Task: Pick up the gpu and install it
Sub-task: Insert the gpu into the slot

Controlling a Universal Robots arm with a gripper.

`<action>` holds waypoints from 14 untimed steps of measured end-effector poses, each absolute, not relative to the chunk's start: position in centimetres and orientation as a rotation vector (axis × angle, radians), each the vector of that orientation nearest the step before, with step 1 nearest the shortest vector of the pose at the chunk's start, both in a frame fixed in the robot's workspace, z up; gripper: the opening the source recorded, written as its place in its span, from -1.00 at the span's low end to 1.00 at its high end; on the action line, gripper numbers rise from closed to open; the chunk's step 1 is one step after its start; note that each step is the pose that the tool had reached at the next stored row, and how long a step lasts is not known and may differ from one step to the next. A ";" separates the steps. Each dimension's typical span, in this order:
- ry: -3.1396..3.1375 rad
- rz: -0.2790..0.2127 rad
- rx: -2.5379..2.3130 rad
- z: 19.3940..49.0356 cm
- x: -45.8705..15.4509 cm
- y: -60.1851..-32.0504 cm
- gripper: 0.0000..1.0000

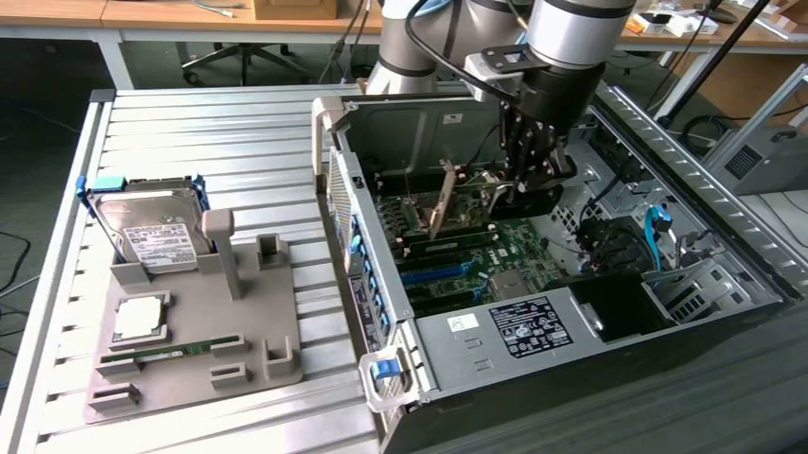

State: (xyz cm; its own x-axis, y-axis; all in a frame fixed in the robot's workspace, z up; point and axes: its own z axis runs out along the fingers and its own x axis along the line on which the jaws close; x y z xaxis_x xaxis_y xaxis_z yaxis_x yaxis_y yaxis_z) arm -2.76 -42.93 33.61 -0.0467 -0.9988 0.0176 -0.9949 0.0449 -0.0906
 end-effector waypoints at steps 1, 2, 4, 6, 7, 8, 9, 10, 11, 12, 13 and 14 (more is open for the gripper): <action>2.234 -0.121 -2.134 33.6 -2.8 -42.9 -0.45; 2.234 -0.121 -2.134 33.6 -2.9 -42.9 -0.45; 2.235 -0.122 -2.135 33.5 -3.0 -42.9 -0.45; 2.235 -0.123 -2.135 33.5 -3.0 -42.9 -0.45; 2.235 -0.123 -2.135 33.4 -3.1 -42.9 -0.45; 2.235 -0.123 -2.135 33.4 -3.1 -42.9 -0.45; 2.235 -0.123 -2.135 33.4 -3.1 -42.9 -0.45; 2.235 -0.124 -2.135 33.4 -3.1 -42.9 -0.45; 2.235 -0.124 -2.135 33.4 -3.1 -42.9 -0.45; 2.236 -0.124 -2.136 33.4 -3.2 -42.9 -0.45; 2.236 -0.125 -2.136 33.4 -3.2 -42.9 -0.45; 2.236 -0.125 -2.136 33.3 -3.2 -42.9 -0.45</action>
